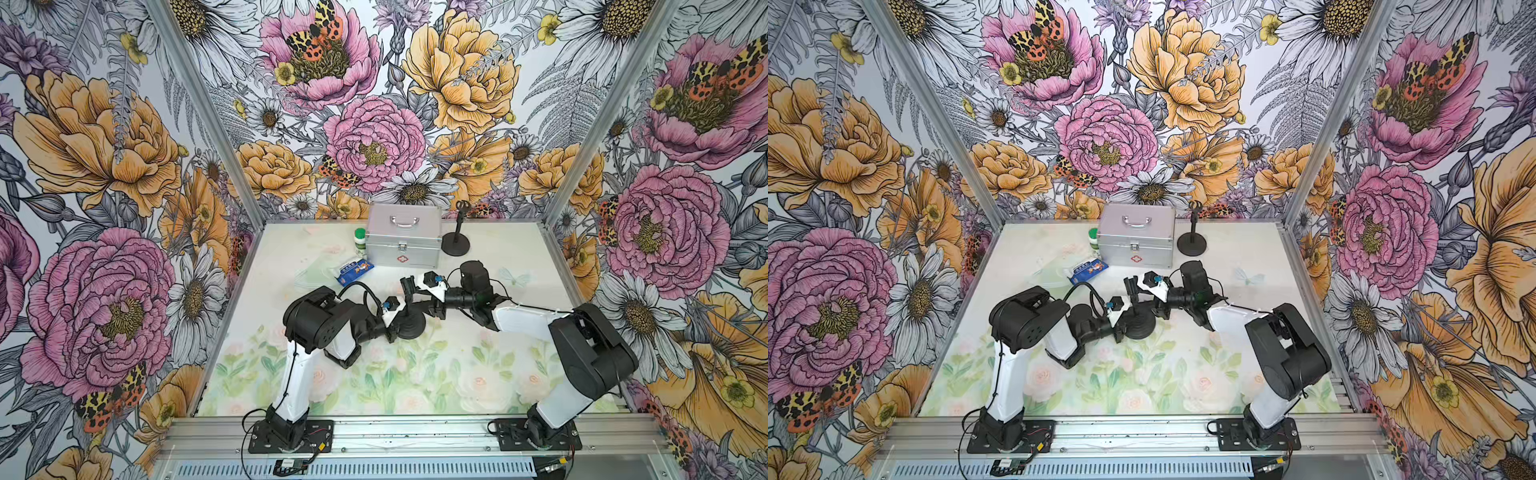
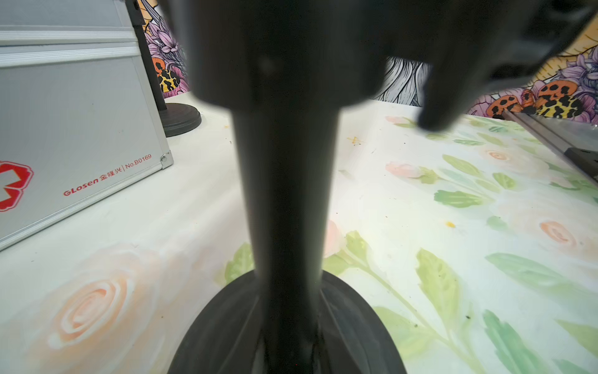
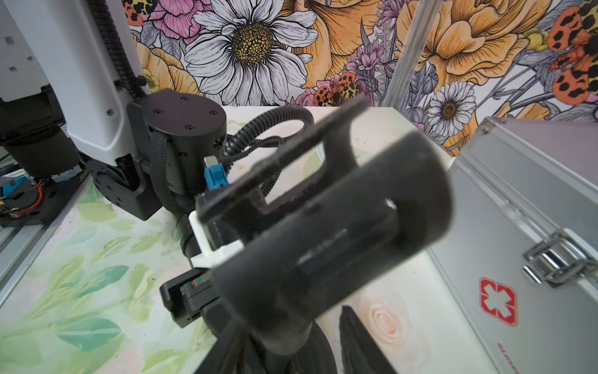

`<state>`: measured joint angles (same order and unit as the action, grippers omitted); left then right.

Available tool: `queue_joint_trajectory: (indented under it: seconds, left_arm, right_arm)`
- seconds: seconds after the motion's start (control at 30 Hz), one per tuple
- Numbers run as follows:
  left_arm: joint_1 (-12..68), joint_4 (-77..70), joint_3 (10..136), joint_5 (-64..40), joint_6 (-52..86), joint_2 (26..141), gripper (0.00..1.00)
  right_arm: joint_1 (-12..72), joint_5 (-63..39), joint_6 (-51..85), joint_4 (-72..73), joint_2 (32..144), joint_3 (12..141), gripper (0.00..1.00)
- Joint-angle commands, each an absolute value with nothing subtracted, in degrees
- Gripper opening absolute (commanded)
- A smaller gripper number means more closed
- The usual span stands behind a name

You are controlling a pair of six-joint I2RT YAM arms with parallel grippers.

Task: Assemble a microphone stand
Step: Screw the microphone stand pole into the microphone stand base.

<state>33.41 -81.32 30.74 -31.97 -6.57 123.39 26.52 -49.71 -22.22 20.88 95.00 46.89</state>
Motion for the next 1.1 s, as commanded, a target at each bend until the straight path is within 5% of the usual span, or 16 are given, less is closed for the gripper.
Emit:
queue_joint_trajectory:
  seconds: [0.0,0.13,0.4,0.5,0.63,0.73,0.9,0.97,1.07]
  left_arm:
    - [33.75,-80.87,30.83,-33.36,-7.38,123.83,0.22]
    - [33.77,-80.88,31.53,-33.7,-7.29,124.8,0.22]
    - [33.49,-80.87,32.17,-33.6,-6.66,125.31,0.22]
    - [33.5,-80.93,31.99,-33.64,-6.64,125.46,0.22]
    - [33.51,-80.93,32.09,-33.14,-6.59,125.18,0.22]
    - [33.49,-80.95,32.24,-33.35,-6.53,125.58,0.22]
    - [33.31,-80.9,32.02,-33.32,-6.3,125.51,0.22]
    - [33.4,-80.92,32.16,-33.49,-6.36,125.85,0.22]
    - [33.24,-80.88,32.09,-33.12,-6.55,125.57,0.22]
  right_arm:
    - [25.88,-54.89,-25.27,14.67,96.94,50.46,0.46]
    - [25.59,-58.34,-27.84,7.98,99.36,55.14,0.41]
    - [26.38,-47.34,-25.21,8.12,99.1,53.92,0.03]
    - [29.14,-31.42,-12.58,23.72,96.48,46.04,0.0]
    - [39.4,11.32,6.51,41.95,94.39,33.55,0.0]
    - [45.93,21.41,11.33,43.3,98.15,33.45,0.0]
    - [46.61,13.7,6.66,47.09,99.23,33.86,0.02]
    - [44.36,2.73,1.09,47.12,97.65,33.65,0.21]
    - [37.85,-22.59,-3.33,45.15,96.66,34.66,0.33]
